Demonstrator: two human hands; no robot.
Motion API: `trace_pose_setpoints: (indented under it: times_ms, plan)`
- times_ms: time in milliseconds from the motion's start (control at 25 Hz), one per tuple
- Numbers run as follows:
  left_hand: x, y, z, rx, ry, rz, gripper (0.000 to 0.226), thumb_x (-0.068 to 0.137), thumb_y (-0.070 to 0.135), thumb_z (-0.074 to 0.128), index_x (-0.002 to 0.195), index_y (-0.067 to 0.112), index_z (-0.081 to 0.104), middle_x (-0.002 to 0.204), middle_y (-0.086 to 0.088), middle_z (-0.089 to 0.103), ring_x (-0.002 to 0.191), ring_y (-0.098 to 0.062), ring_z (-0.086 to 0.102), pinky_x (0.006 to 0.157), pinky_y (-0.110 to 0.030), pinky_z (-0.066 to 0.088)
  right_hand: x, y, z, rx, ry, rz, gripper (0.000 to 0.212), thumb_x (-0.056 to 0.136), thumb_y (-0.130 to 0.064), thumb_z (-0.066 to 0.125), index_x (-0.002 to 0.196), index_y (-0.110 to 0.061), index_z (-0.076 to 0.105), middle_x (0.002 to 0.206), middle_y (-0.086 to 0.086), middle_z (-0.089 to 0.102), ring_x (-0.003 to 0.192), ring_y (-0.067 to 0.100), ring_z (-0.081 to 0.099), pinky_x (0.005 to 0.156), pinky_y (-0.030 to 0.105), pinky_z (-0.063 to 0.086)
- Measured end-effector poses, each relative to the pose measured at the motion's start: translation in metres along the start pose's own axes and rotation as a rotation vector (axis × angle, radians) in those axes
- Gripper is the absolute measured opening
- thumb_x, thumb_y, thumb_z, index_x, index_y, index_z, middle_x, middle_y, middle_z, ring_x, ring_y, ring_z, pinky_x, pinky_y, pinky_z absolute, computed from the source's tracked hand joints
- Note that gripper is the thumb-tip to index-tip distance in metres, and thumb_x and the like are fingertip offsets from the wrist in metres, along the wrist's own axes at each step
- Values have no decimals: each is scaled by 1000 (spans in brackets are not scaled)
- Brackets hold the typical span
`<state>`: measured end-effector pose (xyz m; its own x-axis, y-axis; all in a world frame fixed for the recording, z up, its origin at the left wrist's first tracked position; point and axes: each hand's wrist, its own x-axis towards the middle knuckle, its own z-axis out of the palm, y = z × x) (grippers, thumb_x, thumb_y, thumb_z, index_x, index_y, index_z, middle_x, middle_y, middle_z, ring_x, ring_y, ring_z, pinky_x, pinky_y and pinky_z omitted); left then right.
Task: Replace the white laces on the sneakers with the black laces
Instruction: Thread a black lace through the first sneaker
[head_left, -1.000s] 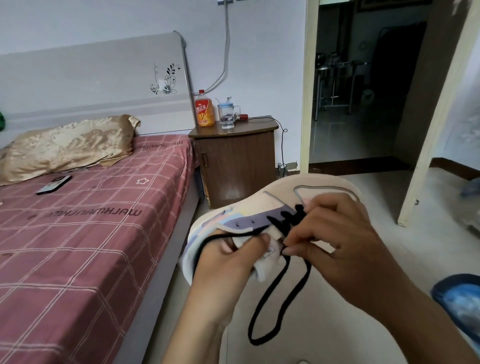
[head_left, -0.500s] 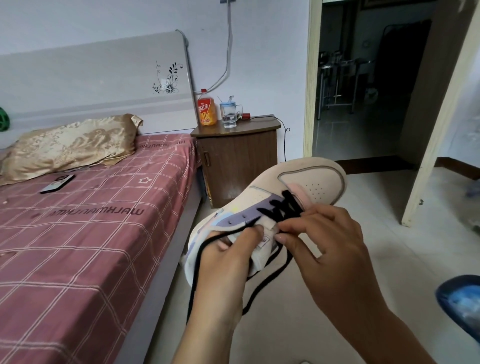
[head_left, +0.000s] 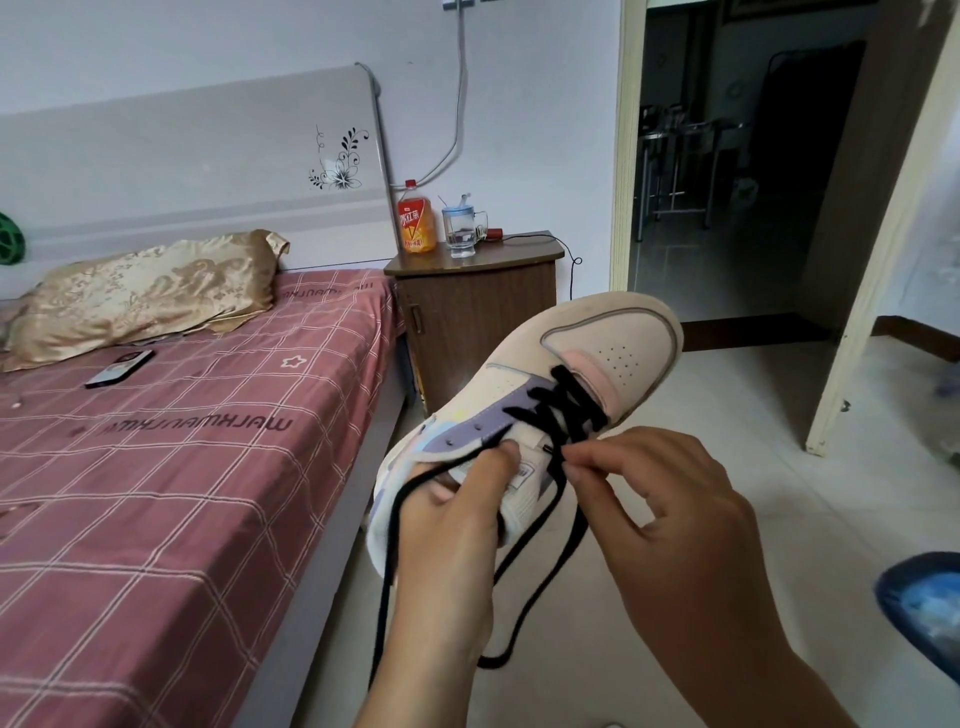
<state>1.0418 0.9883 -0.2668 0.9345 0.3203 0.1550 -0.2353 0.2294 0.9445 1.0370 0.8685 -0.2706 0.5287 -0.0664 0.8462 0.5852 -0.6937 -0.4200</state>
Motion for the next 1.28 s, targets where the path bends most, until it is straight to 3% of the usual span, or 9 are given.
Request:
trace_pose_setpoints:
  times_ms: [160, 240, 400, 480, 640, 760, 880, 1080, 1280]
  plan:
    - [-5, -2, 4, 106, -22, 32, 26, 71, 31, 71, 54, 24, 54, 58, 3, 50, 56, -9, 48, 55, -21, 39, 1, -6, 5, 45, 71, 51, 12, 78, -18, 65, 84, -12, 73, 80, -2, 69, 80, 21, 63, 69, 39, 53]
    - [-7, -3, 6, 145, -33, 82, 32, 81, 24, 70, 50, 23, 62, 48, 15, 54, 45, 1, 50, 48, -11, 39, 1, -7, 8, 65, 99, 106, 8, 77, -15, 68, 83, -13, 73, 77, -9, 66, 78, 15, 61, 69, 36, 52]
    - [-6, -3, 3, 145, -44, 115, 12, 75, 33, 74, 63, 31, 71, 55, 15, 64, 53, 4, 61, 51, -9, 44, 2, -6, 13, 344, 33, 332, 18, 77, -13, 74, 81, -30, 68, 85, -24, 59, 85, -4, 57, 73, 3, 41]
    - [-3, -3, 0, 118, -65, 108, 5, 69, 36, 69, 72, 35, 73, 66, 15, 70, 65, 2, 66, 57, -12, 47, 6, -1, 9, 307, 1, 219, 20, 76, -12, 74, 82, -30, 68, 86, -26, 58, 87, -3, 54, 79, 2, 39]
    - [-2, 4, -11, 227, -215, 111, 18, 74, 28, 67, 85, 40, 73, 78, 14, 73, 70, 3, 66, 55, -8, 43, 16, 18, -5, 102, -86, -145, 11, 76, -28, 66, 77, -21, 73, 86, -29, 56, 102, 11, 41, 80, 40, 46]
    - [0, 11, -20, 289, -364, 66, 29, 86, 9, 64, 77, 35, 74, 66, 15, 68, 56, 5, 59, 49, -6, 39, 21, 29, -12, 25, -134, -271, 22, 77, -37, 62, 74, -16, 68, 105, -33, 46, 100, 18, 43, 84, 31, 38]
    - [0, 15, -25, 320, -464, 4, 35, 86, 4, 61, 69, 31, 74, 58, 15, 63, 51, 5, 54, 47, -6, 38, 22, 33, -14, -67, -245, -307, 36, 72, -50, 61, 81, -16, 69, 99, -4, 61, 104, 22, 42, 85, 27, 29]
    - [-3, 8, -22, 278, -466, 18, 20, 75, 23, 61, 92, 24, 73, 88, 1, 73, 87, -12, 67, 78, -27, 54, 19, 31, -10, -53, -324, -422, 41, 78, -48, 58, 97, -16, 74, 94, -1, 70, 93, 18, 57, 81, 29, 37]
    - [-3, 13, -24, 196, -462, -17, 23, 86, 4, 61, 80, 21, 75, 71, 4, 69, 67, -4, 63, 57, -13, 47, 18, 28, -11, -117, -211, -512, 43, 82, -45, 57, 97, -8, 74, 93, 5, 71, 86, 24, 65, 78, 37, 43]
